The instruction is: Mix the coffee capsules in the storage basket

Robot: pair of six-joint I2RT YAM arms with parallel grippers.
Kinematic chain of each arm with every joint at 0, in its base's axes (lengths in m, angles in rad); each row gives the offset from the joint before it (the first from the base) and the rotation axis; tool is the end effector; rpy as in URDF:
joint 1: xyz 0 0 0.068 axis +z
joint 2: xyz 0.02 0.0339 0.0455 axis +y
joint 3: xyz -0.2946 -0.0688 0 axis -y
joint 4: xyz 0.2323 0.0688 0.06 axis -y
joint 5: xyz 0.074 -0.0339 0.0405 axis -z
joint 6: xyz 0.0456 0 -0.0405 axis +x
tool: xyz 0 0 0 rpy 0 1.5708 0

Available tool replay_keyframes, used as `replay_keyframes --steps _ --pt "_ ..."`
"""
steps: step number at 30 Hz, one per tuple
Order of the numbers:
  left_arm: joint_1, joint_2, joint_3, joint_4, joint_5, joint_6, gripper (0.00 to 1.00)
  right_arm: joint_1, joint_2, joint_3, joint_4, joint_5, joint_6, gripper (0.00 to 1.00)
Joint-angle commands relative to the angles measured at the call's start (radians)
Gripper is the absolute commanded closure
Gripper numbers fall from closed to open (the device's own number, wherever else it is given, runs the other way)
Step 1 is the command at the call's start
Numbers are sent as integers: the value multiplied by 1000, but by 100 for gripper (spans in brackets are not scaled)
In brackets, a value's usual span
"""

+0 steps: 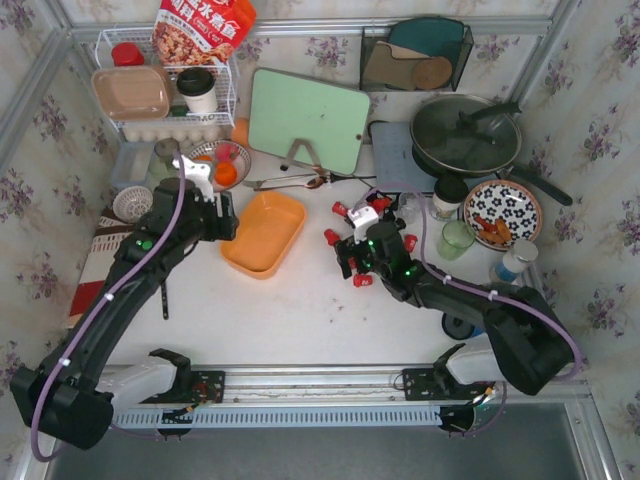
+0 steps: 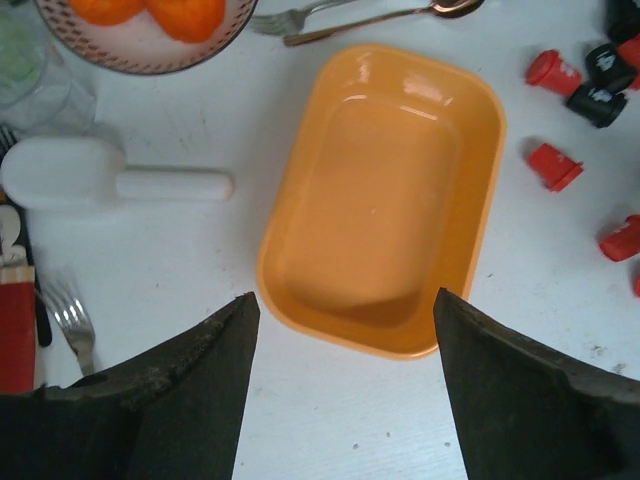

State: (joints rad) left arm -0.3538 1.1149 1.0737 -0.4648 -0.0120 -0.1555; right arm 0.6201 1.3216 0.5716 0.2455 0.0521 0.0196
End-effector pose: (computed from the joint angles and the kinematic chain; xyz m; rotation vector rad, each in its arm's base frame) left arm 0.2155 -0.0790 0.3704 0.1996 2.0809 -0.2981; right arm 0.2153 0.1508 0.2268 -0.5879 2.0077 0.3364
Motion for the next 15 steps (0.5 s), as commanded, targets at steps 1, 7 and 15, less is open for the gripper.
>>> replay_keyframes --steps 1,7,15 --pt "-1 -80 -99 125 -59 -24 26 34 61 56 -103 102 20 11" --pt "4 -84 -31 59 -11 -65 25 57 166 132 -180 147 47 18" --pt "28 -158 -33 53 41 -98 25 70 251 196 -247 194 84 25"
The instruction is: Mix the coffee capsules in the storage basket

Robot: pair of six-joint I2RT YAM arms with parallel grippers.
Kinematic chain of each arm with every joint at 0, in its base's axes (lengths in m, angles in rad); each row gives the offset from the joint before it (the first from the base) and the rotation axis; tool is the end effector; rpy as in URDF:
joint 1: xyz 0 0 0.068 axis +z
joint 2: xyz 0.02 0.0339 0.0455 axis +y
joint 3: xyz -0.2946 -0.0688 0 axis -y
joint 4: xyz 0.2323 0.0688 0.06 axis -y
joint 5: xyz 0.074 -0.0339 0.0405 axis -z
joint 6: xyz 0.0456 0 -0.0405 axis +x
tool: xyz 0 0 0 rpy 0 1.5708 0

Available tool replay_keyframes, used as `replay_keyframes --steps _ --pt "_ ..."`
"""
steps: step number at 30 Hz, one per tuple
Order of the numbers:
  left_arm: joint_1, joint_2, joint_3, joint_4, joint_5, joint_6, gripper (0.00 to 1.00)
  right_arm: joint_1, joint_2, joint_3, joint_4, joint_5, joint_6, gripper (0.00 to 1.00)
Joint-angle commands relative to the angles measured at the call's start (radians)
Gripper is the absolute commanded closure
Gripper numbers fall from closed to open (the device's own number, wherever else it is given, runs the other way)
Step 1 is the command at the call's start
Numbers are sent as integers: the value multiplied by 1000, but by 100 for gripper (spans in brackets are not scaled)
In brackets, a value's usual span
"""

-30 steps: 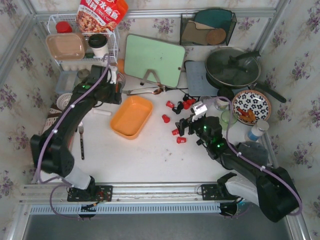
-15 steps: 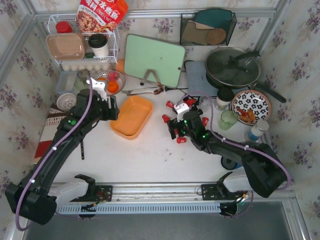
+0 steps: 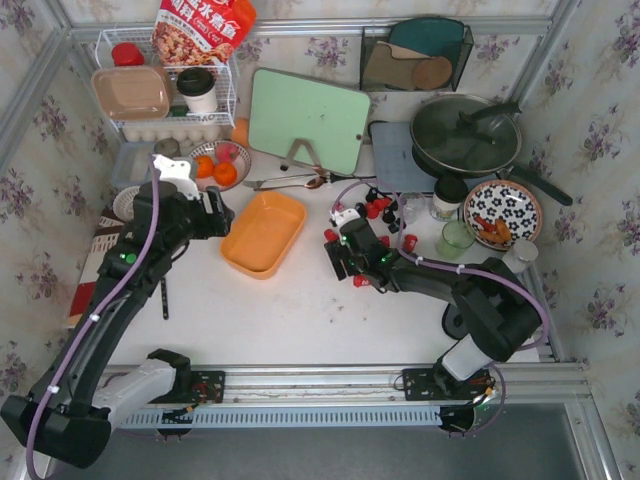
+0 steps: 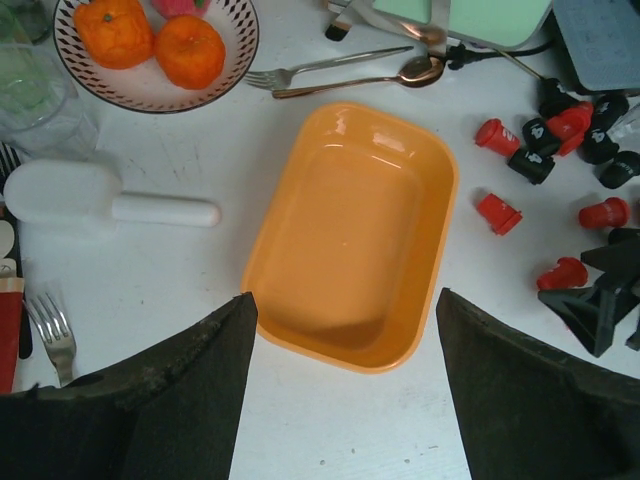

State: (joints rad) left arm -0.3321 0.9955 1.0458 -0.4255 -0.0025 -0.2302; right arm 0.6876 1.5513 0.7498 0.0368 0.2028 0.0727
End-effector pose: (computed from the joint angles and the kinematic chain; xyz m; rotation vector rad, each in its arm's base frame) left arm 0.1891 -0.0651 0.3885 0.0984 1.9615 -0.3687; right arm 0.2412 0.1862 0.2007 -0.6058 2.2402 0.1478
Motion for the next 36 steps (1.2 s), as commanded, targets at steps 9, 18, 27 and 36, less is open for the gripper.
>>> replay_keyframes --steps 9,18,27,36 --pt "8 -85 -20 31 35 -31 25 4 66 52 -77 70 95 31" --pt "8 -98 -26 36 39 -35 25 8 56 61 -97 70 106 42" --pt "8 -104 -28 37 38 -37 25 10 20 61 -112 66 117 66" --pt "8 -108 -29 36 38 -38 25 29 -34 124 -144 49 118 76"
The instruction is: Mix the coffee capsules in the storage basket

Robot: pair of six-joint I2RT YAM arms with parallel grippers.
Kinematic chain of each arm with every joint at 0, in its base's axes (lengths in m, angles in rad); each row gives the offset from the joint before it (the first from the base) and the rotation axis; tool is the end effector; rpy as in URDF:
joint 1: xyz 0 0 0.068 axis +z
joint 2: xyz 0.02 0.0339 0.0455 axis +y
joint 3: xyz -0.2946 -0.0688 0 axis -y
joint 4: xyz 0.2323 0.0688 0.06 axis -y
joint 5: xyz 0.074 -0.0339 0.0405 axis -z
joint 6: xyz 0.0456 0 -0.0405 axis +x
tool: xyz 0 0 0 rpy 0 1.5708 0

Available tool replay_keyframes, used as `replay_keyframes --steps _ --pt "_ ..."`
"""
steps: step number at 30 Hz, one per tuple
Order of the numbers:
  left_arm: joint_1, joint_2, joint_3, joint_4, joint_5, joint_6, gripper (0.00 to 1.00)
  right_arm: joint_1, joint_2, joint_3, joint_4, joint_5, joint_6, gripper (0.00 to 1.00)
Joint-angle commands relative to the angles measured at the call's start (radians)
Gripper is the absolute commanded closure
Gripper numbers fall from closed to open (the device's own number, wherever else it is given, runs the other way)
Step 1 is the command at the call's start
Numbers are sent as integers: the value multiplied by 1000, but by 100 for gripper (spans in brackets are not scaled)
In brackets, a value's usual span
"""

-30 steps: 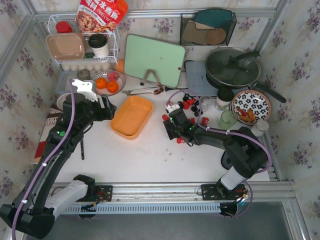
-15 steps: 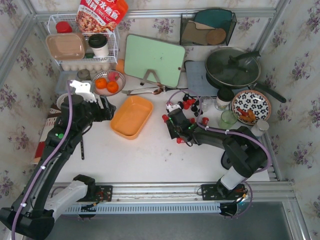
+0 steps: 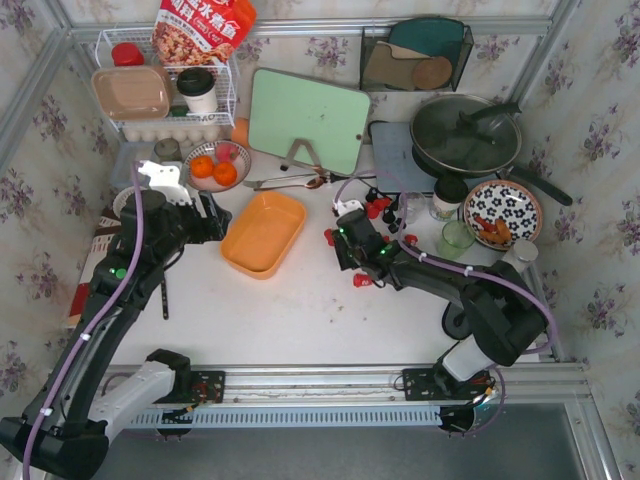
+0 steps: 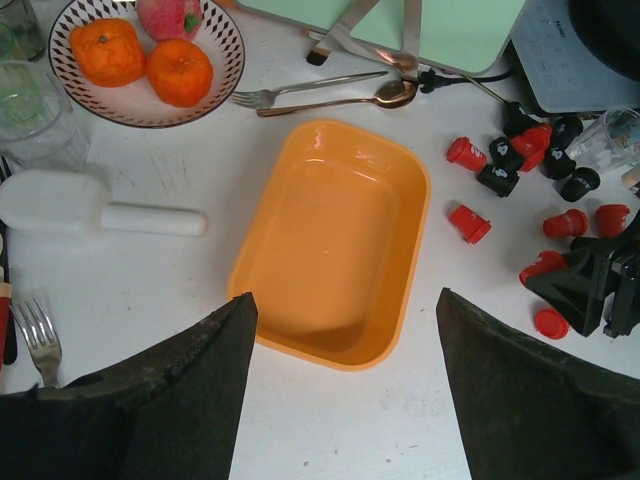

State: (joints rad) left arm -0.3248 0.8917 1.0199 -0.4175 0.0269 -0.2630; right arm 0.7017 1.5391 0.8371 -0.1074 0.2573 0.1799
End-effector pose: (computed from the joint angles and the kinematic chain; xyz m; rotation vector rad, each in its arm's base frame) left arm 0.1629 -0.0561 0.3978 0.0770 1.8808 -0.4308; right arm 0.2429 0.1901 0.2183 -0.4879 2.2985 0.1262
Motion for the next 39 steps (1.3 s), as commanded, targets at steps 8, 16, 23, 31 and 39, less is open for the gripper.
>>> replay_keyframes --steps 8,16,23,31,39 --pt "1 -7 -3 28 7 -5 25 115 -49 118 130 -28 -42 76" --pt "1 -16 -4 28 4 -6 25 216 63 145 443 -172 -155 74" --pt "1 -31 -6 27 -2 -1 25 236 242 287 437 -219 -115 70" --pt "1 -35 -7 30 2 -1 25 240 380 411 296 -220 -76 64" --pt "1 -34 -7 30 2 -1 25 239 398 410 266 -213 -59 51"
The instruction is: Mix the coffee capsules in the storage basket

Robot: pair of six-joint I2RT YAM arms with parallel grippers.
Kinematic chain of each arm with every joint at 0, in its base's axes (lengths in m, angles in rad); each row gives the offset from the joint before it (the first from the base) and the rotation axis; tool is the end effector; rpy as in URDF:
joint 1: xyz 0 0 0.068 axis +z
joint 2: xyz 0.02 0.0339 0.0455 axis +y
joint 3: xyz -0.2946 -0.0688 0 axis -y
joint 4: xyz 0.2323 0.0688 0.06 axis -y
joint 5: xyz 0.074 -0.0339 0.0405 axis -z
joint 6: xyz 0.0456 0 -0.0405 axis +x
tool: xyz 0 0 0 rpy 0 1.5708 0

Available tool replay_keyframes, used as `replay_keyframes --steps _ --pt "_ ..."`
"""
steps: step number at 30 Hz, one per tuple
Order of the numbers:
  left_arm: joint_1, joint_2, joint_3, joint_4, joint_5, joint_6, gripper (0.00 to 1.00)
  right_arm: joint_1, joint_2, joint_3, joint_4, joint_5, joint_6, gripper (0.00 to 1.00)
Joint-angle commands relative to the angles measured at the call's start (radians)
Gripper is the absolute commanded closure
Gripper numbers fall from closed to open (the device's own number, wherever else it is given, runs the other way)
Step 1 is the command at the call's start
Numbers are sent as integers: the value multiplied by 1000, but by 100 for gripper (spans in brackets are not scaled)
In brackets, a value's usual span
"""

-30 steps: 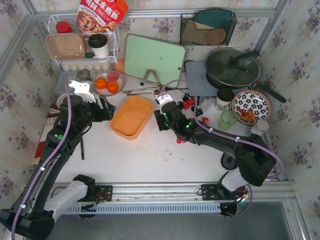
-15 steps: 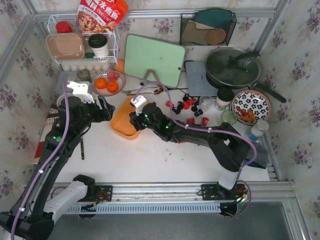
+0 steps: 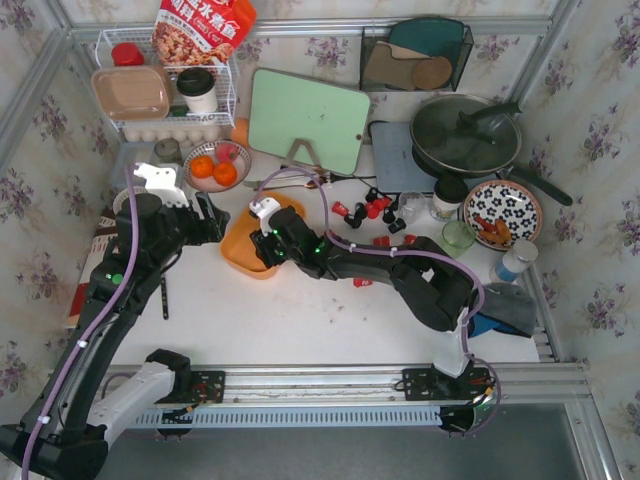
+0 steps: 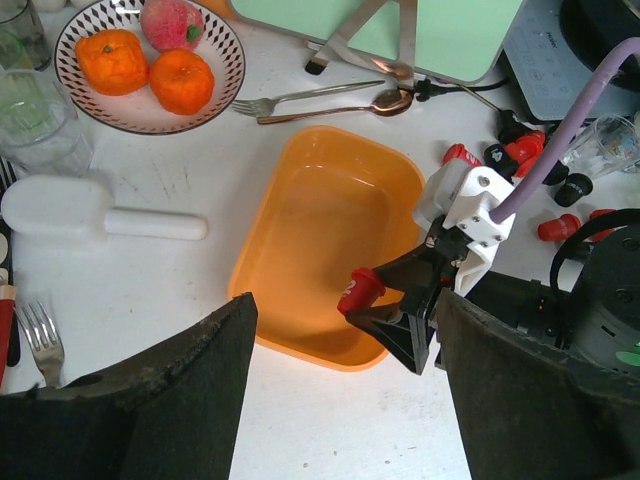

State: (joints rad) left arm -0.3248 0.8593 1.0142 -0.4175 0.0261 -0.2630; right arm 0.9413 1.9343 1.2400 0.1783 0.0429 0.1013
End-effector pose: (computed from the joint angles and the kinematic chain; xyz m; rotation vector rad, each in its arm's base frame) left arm 0.1545 -0.0533 0.4007 0.0759 1.8539 -0.4353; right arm 0.2640 0.3591 0.2273 -0.8483 1.9653 0.5810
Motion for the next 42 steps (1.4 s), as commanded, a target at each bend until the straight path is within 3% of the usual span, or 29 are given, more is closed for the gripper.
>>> replay_keyframes --steps 1,12,19,26,35,42 --pt "1 0 -2 31 3 -2 25 0 2 6 -22 0 20 49" --pt "1 6 -6 35 2 -2 25 2 -56 -4 -34 3 20 40" --pt "1 9 -6 36 1 -2 25 2 -168 -53 -30 91 -2 37" --pt "1 10 -8 37 3 -3 25 2 -339 -173 -34 298 23 34" --pt "1 15 -9 40 7 -8 25 0 -555 -394 -88 704 156 18" --pt "3 19 -12 43 12 -11 25 -2 -638 -472 -260 756 366 12"
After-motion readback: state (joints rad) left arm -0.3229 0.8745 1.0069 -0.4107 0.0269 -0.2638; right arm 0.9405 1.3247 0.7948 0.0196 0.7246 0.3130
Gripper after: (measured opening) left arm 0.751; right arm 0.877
